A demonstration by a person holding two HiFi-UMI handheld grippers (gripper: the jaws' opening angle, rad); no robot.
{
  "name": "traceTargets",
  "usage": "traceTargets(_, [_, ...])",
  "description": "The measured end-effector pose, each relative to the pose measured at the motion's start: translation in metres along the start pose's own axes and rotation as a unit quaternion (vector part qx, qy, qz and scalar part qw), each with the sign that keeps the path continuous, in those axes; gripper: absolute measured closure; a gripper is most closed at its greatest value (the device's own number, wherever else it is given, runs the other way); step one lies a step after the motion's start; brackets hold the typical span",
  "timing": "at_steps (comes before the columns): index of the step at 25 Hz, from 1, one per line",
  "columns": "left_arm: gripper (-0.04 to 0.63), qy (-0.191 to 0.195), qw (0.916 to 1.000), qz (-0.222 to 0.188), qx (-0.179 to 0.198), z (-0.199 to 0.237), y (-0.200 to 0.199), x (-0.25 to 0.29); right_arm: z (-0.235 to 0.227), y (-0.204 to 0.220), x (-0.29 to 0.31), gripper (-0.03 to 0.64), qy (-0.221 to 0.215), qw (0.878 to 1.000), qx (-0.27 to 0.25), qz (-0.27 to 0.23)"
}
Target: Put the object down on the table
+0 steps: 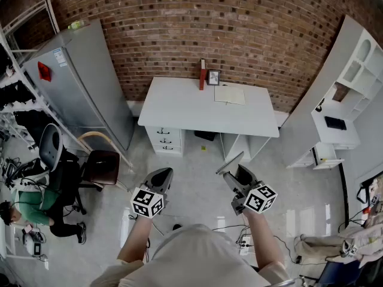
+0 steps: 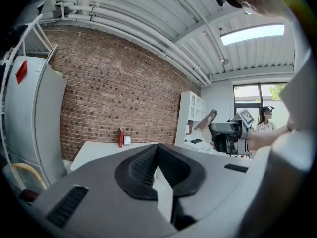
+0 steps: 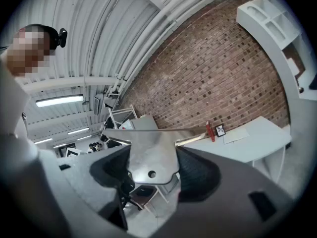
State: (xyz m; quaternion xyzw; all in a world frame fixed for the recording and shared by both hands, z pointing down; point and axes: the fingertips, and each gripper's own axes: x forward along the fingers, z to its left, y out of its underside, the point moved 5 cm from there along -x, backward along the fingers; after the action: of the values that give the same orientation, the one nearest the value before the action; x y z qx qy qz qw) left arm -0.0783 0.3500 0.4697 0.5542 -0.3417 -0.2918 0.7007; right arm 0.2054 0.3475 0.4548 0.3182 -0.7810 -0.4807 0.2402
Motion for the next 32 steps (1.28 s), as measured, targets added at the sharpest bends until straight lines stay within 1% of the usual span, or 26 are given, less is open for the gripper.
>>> traceTargets(8, [0.601, 0.002, 1.0000, -0.003, -0.002, 0.000, 0.000, -0.005, 0.007, 0.000, 0.000, 0.331, -0.001, 1.000, -0.005, 0.002])
traceTargets(14, [0.601, 0.003, 1.0000, -0.002, -0.007, 0.005, 0.005, -0.011, 0.013, 0.005, 0.005, 0.330, -0.006, 1.000, 0.011, 0.003])
traceTargets(21, [0.601, 0.006, 0.9999, 0.004, -0.015, 0.021, 0.011, -0.023, 0.026, 0.015, 0.019, 0.331, -0.001, 1.000, 0.017, 0.009])
traceTargets(32, [0.601, 0.013, 0.9996, 0.016, -0.017, 0.063, 0.028, -0.044, 0.044, 0.042, 0.046, 0.331, 0.015, 1.000, 0.024, 0.002])
